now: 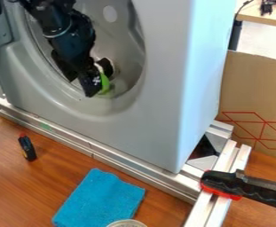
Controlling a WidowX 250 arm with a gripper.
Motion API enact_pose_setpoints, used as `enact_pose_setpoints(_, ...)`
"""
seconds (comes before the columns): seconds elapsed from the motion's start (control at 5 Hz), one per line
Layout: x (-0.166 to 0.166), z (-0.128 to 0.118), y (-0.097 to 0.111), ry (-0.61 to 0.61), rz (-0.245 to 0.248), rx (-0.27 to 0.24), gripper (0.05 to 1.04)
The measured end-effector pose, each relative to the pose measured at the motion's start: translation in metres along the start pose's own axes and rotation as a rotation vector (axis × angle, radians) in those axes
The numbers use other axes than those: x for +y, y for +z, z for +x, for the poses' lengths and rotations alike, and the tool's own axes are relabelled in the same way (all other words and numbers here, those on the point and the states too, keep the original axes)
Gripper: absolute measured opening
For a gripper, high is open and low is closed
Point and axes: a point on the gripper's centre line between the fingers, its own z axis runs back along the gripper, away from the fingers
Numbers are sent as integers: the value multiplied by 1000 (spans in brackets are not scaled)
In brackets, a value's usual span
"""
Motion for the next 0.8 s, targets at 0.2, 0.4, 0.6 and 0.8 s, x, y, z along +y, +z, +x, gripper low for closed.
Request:
enact_pose_setpoints(0.2,12,6,-3,28,-3,-10,1001)
enact_pose_setpoints(0.4,17,14,-14,40,-35,1,1000)
enact_pose_setpoints(0.6,22,16,-19,56,-51,7,1001)
enact_pose_setpoints(0.8,25,19,-21,74,-56,27,1000)
